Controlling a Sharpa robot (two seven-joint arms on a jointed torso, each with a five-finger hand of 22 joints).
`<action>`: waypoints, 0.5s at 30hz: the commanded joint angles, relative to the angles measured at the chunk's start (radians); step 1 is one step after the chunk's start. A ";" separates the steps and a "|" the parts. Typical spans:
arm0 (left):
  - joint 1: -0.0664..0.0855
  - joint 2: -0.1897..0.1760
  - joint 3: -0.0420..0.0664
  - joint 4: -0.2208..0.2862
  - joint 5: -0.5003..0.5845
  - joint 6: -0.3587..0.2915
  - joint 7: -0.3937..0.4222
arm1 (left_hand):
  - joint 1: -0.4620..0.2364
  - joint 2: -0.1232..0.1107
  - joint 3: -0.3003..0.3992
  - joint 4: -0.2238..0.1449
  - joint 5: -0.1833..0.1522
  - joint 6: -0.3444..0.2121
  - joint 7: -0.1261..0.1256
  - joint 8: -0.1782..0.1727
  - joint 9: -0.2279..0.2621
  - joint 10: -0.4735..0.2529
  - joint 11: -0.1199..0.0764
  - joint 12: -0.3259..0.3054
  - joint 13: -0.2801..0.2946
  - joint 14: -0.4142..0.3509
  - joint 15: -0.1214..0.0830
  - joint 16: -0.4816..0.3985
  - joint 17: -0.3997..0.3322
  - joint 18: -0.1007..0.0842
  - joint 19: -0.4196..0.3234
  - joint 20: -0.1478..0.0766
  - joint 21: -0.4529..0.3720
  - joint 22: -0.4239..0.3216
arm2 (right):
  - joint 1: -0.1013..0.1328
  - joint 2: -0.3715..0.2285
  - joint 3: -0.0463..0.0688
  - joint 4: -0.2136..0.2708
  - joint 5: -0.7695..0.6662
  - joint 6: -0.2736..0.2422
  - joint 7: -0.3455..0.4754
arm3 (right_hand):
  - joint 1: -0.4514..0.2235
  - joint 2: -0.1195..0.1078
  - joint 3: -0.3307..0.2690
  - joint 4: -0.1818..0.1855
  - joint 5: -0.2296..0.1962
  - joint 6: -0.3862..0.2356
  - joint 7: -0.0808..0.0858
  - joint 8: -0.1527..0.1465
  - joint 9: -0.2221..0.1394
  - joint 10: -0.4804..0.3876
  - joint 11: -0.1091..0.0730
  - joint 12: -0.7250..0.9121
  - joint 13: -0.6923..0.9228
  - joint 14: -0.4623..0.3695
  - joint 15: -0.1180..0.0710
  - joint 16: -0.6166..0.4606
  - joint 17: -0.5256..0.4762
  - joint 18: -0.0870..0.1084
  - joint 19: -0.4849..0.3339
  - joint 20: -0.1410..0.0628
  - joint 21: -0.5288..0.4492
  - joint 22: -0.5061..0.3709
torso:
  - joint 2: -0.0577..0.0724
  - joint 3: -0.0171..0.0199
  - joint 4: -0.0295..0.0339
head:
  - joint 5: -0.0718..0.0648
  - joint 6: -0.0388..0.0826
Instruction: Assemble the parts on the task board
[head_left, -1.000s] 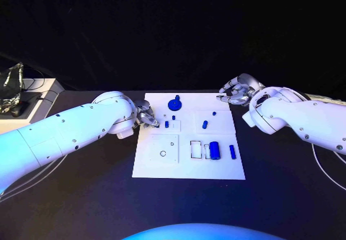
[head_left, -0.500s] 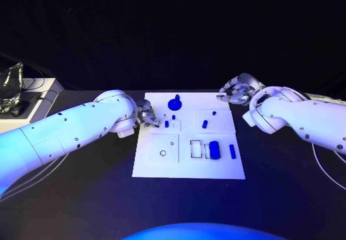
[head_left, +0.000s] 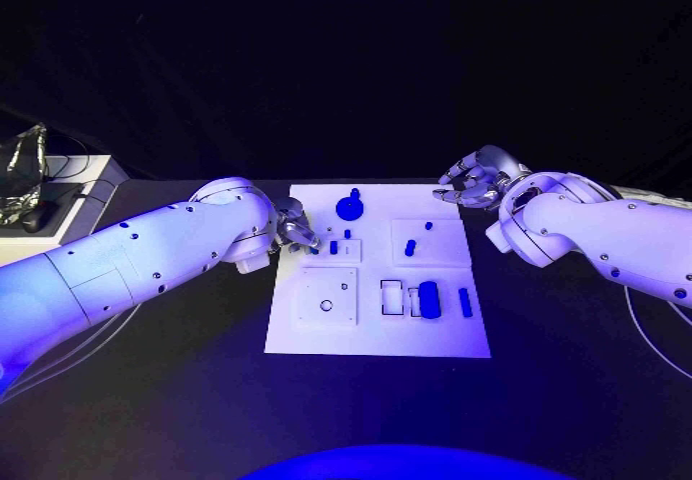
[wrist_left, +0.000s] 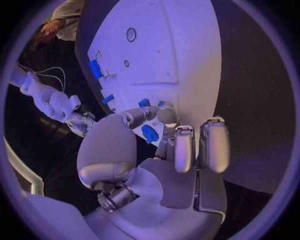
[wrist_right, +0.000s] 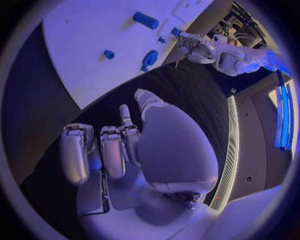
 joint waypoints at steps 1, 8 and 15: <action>-0.008 0.007 -0.005 0.000 0.008 0.038 -0.002 | -0.009 0.003 -0.003 -0.007 -0.004 0.066 -0.063 -0.005 -0.003 0.006 0.000 0.006 0.002 0.100 -0.006 0.005 0.242 -0.020 0.006 0.000 0.004 0.069 | 0.000 0.000 0.000 0.002 -0.007 0.005 0.010 | 0.000 -0.006 0.003 0.000 0.007 -0.007 0.001 0.007 0.001 0.002 0.001 0.003 0.146 0.087 -0.002 -0.004 0.191 0.013 0.060 0.001 -0.003 0.192 | 0.000 -0.0001 0.0009 | -0.001 -0.002; -0.008 0.010 -0.005 -0.005 0.006 0.030 -0.001 | -0.041 -0.012 -0.091 0.033 -0.015 0.075 -0.065 -0.009 -0.019 0.007 -0.002 0.004 0.010 0.100 -0.008 0.005 0.242 -0.020 0.006 -0.002 0.003 0.070 | 0.000 0.000 0.000 0.002 -0.007 0.005 0.010 | 0.000 -0.006 0.003 0.000 0.007 -0.007 0.001 0.007 0.001 0.002 0.001 0.003 0.146 0.087 -0.002 -0.004 0.191 0.013 0.060 0.001 -0.003 0.192 | -0.001 -0.0004 0.0004 | -0.003 -0.003; -0.008 0.010 -0.005 -0.007 0.000 0.031 -0.001 | -0.042 -0.024 -0.123 0.044 -0.016 0.076 -0.066 -0.010 -0.025 0.007 -0.003 0.003 0.012 0.100 -0.008 0.005 0.243 -0.020 0.006 -0.003 0.003 0.070 | 0.000 -0.001 0.000 0.003 -0.007 0.004 0.010 | 0.000 -0.006 0.003 0.000 0.007 -0.007 0.001 0.007 0.001 0.002 0.001 0.003 0.146 0.087 -0.002 -0.004 0.191 0.013 0.060 0.001 -0.003 0.192 | -0.001 -0.0010 0.0008 | -0.004 -0.005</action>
